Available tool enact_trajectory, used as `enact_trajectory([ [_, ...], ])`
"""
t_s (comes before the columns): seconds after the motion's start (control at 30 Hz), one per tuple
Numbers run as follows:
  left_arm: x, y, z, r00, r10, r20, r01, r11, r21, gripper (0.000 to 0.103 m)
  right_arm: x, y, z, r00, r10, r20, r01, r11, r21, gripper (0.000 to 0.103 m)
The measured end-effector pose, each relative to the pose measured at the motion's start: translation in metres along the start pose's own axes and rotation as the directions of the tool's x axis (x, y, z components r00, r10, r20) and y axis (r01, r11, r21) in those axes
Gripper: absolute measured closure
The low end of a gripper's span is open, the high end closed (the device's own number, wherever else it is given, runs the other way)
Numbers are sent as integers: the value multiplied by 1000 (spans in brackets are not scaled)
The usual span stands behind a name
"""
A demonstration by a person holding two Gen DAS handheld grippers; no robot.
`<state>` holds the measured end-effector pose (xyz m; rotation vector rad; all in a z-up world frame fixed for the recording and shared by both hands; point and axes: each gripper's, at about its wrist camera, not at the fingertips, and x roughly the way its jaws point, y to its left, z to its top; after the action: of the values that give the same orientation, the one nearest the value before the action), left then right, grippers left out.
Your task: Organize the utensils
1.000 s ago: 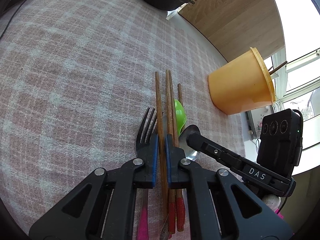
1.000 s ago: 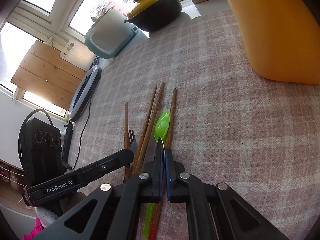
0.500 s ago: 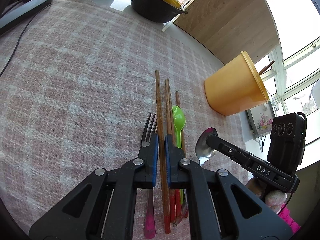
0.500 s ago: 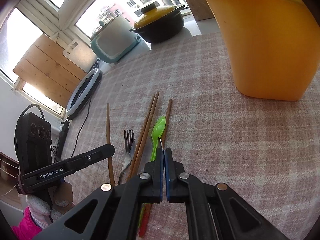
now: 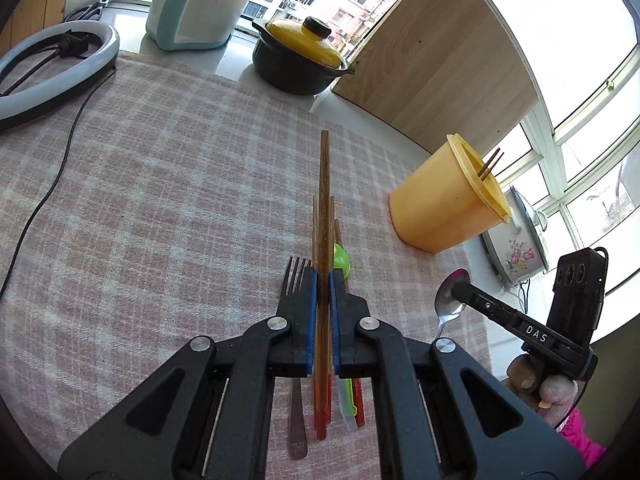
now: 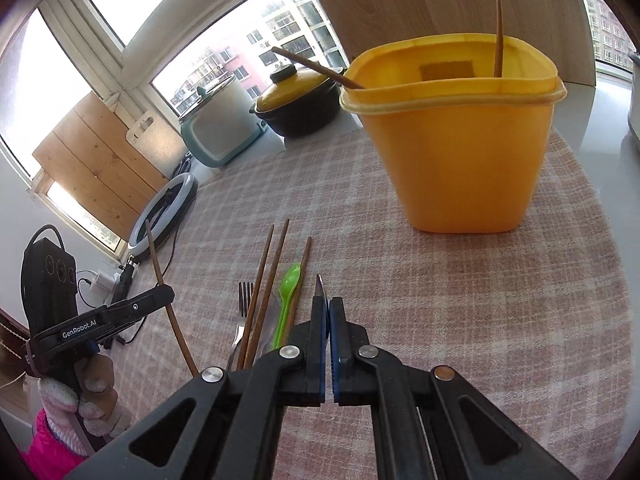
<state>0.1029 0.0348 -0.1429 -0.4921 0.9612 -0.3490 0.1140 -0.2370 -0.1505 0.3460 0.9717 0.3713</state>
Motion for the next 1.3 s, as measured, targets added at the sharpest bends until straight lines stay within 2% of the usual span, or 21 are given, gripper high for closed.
enact_trajectory([
  [0.27, -17, -26, 3, 998, -54, 45, 53, 998, 33, 100, -46, -1, 4, 992, -39, 117, 40, 999, -4, 103],
  [0.57, -28, -62, 21, 988, -114, 102, 105, 991, 88, 100, -90, -9, 15, 969, -93, 227, 92, 996, 15, 103],
  [1.13, -32, -112, 91, 959, -161, 235, 119, 976, 181, 100, -145, -18, 54, 905, -160, 394, 163, 986, 27, 103],
  [1.3, -24, -113, 117, 952, -168, 255, 132, 979, 153, 100, -149, -25, 69, 888, -183, 421, 184, 982, 38, 103],
])
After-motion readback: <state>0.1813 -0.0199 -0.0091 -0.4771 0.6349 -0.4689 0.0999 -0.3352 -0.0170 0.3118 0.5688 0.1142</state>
